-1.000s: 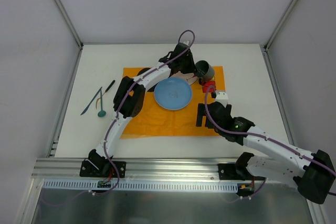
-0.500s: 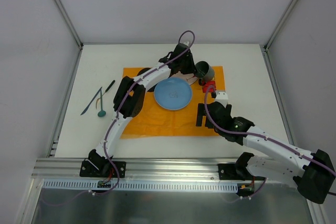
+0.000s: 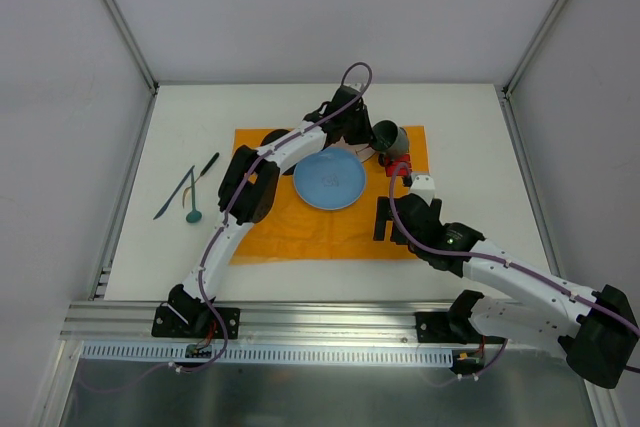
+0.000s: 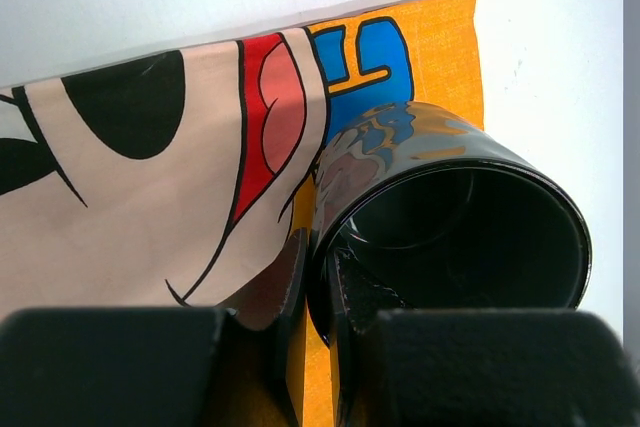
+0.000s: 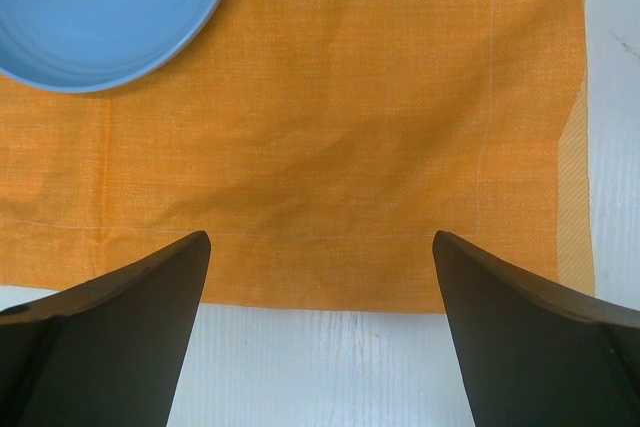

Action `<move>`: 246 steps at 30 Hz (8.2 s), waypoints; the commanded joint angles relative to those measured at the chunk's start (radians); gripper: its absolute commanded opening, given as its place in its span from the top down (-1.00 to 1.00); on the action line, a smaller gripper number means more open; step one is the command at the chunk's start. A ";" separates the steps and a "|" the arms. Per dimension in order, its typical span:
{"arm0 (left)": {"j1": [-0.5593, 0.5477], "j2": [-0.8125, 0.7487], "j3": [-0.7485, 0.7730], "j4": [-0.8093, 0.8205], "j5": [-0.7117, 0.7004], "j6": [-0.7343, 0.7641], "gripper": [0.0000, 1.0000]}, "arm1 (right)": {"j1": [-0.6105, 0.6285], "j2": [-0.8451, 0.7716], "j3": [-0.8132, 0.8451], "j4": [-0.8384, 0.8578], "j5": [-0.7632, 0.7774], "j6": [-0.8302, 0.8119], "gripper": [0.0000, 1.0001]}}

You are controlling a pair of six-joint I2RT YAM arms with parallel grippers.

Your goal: Set the dinner table for one person

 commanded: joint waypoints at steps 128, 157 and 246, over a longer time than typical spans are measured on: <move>0.587 -0.925 -1.219 0.003 -0.607 -0.617 -0.96 | -0.057 0.508 0.280 0.316 -0.248 -0.223 -0.99; 0.802 -0.643 -1.103 -0.054 -0.343 -0.843 -0.27 | -0.090 0.407 0.248 0.235 -0.239 -0.234 -0.99; -0.141 -0.429 -0.391 -0.155 -0.179 -0.282 1.00 | -0.083 -0.150 0.231 -0.181 0.054 -0.168 -0.99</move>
